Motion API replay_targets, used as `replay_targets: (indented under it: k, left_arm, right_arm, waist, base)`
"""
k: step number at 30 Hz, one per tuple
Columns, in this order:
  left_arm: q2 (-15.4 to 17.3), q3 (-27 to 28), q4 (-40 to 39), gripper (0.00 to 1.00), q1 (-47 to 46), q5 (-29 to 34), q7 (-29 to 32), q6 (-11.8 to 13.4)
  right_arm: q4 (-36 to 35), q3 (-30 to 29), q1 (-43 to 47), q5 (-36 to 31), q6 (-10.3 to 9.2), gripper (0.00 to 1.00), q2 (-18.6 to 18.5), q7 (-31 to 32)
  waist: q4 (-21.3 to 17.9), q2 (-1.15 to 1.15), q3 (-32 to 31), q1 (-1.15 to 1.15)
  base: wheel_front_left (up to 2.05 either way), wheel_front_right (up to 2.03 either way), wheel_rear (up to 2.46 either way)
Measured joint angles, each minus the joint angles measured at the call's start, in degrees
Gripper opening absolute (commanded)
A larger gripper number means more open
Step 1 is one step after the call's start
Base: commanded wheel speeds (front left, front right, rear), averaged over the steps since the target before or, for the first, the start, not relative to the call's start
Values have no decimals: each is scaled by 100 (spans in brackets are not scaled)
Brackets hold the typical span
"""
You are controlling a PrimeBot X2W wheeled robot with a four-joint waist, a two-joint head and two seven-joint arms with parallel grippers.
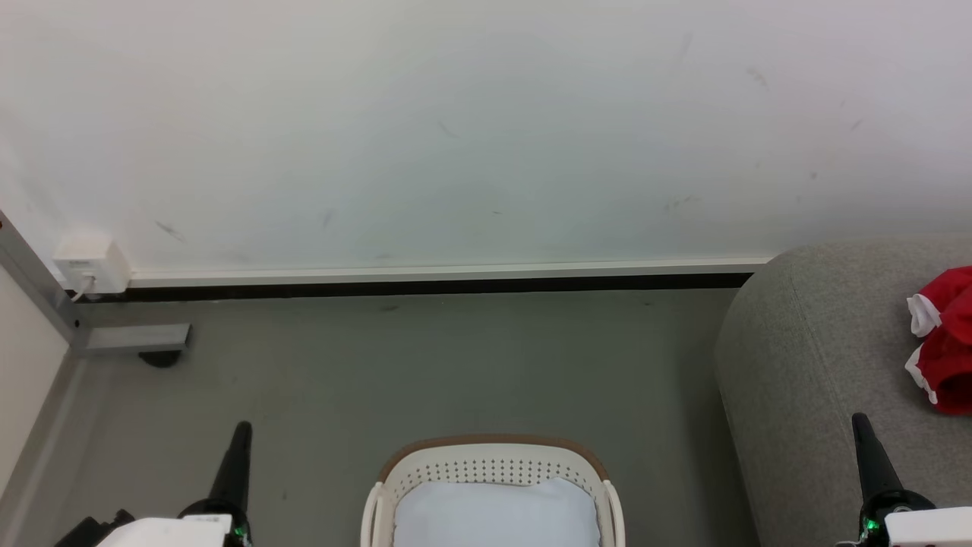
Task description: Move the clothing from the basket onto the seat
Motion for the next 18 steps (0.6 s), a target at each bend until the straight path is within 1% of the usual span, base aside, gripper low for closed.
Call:
replay_targets:
  k: [18]
  left_arm:
    - [5, 59, -7, 0, -73, -747, 211, 0]
  right_arm:
    - [0, -179, -83, 649, 0, 0, 41, 210]
  waist:
    - [7, 0, 28, 0]
  base:
    - [0, 0, 0]
